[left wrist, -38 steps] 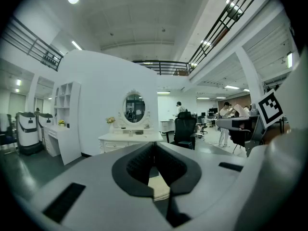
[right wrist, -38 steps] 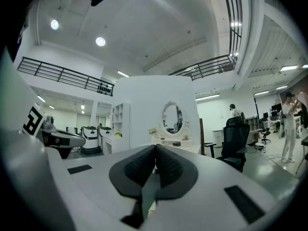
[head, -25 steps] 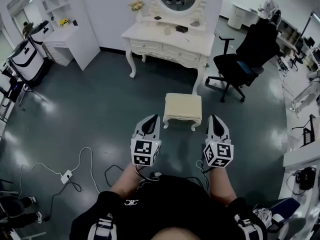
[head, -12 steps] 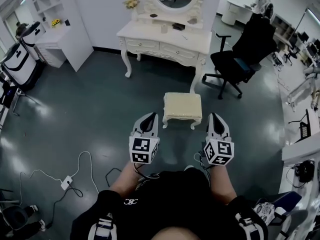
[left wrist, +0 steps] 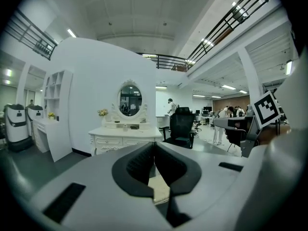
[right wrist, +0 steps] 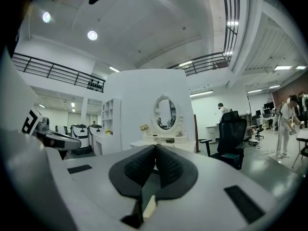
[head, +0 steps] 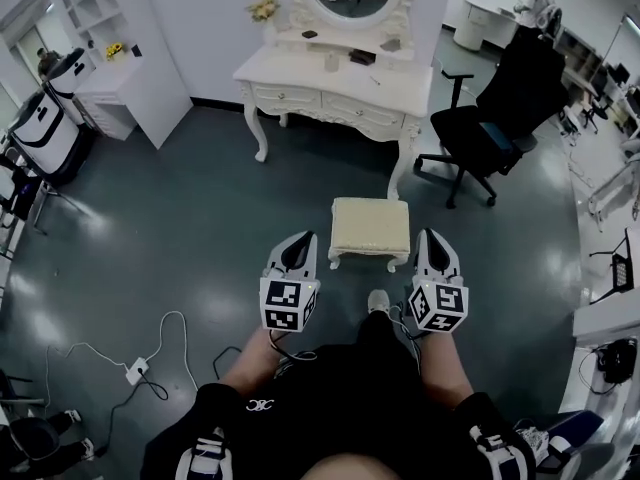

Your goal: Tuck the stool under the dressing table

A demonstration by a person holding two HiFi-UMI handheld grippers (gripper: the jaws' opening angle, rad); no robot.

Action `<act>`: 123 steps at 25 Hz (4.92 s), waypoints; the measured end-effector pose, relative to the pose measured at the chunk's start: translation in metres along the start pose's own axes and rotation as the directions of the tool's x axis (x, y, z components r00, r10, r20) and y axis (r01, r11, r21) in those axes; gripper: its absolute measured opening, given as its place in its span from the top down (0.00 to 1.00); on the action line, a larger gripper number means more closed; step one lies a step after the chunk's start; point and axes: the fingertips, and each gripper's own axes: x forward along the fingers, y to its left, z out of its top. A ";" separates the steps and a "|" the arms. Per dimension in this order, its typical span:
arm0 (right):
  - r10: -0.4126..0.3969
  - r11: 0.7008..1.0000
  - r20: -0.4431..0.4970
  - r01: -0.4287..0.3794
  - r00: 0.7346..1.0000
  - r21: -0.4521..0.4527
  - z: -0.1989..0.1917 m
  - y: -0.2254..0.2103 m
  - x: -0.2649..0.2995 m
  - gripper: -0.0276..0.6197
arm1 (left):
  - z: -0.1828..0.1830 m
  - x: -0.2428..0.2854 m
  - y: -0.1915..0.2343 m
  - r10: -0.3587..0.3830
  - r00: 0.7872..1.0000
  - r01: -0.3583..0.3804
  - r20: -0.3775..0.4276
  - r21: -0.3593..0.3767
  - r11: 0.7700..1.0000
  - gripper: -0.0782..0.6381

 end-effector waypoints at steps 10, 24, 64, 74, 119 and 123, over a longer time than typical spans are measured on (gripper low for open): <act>0.088 0.996 0.007 -0.088 0.996 0.013 0.024 -0.120 0.155 0.94 | 0.060 0.175 0.000 0.097 0.995 -0.097 0.012 0.015 0.995 0.86; 0.205 0.979 -0.066 -0.204 0.977 0.016 0.028 -0.205 0.300 0.94 | 0.089 0.323 -0.012 0.151 0.987 -0.150 -0.049 0.026 0.988 0.86; 0.249 0.967 -0.659 -0.219 0.710 0.130 -0.362 -0.205 0.328 0.71 | -0.305 0.434 -0.011 -0.181 0.806 0.168 -0.564 -0.075 0.983 0.59; 0.192 0.978 -0.763 -0.189 0.618 0.092 -0.541 -0.237 0.324 0.71 | -0.494 0.455 0.015 -0.128 0.727 0.098 -0.675 -0.083 0.992 0.59; 0.292 0.950 -0.832 -0.241 0.472 0.196 -0.650 -0.201 0.430 0.75 | -0.596 0.481 0.129 -0.035 0.697 -0.072 -0.716 -0.119 0.990 0.54; 0.251 0.961 -0.849 -0.227 0.465 0.159 -0.648 -0.173 0.467 0.75 | -0.586 0.495 0.175 -0.029 0.711 -0.062 -0.703 -0.104 0.993 0.54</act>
